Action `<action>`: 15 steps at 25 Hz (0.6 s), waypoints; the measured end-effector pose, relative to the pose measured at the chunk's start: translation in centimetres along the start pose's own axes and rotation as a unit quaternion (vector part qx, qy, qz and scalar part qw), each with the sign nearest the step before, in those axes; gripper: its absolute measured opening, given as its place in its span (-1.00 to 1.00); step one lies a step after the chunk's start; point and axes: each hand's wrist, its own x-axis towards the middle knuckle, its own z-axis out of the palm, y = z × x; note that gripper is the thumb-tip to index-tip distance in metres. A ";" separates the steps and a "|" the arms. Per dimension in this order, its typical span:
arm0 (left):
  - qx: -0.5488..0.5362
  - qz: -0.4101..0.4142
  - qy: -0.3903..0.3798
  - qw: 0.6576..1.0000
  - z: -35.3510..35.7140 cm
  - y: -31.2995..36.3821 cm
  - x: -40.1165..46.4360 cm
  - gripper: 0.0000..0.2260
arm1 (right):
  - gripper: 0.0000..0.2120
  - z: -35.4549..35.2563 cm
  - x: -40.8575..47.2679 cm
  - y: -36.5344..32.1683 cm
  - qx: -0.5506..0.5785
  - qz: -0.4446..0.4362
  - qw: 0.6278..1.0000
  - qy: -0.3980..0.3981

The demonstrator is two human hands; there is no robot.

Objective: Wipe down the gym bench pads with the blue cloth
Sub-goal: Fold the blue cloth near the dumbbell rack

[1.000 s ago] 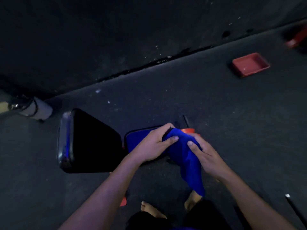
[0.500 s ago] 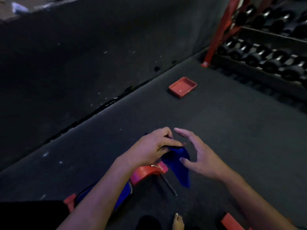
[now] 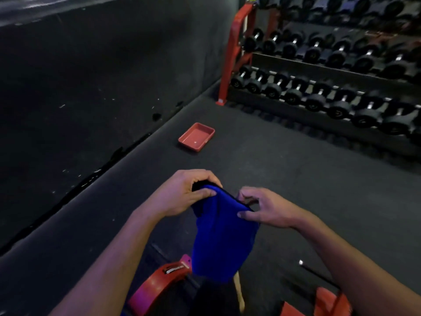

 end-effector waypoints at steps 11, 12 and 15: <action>-0.136 -0.068 -0.002 0.988 -9.3 -10.6 17.9 -0.78 | -0.73 -16.6 17.4 3.8 -0.321 -0.102 0.942 0.000; -0.145 -0.058 -0.013 0.988 -10.0 -11.1 19.4 -0.78 | -0.71 -17.8 18.9 3.8 -0.340 -0.124 0.932 0.000; -0.128 -0.014 -0.043 0.991 -11.8 -12.6 25.1 -0.76 | -0.70 -21.4 23.2 3.5 -0.313 -0.152 0.938 0.005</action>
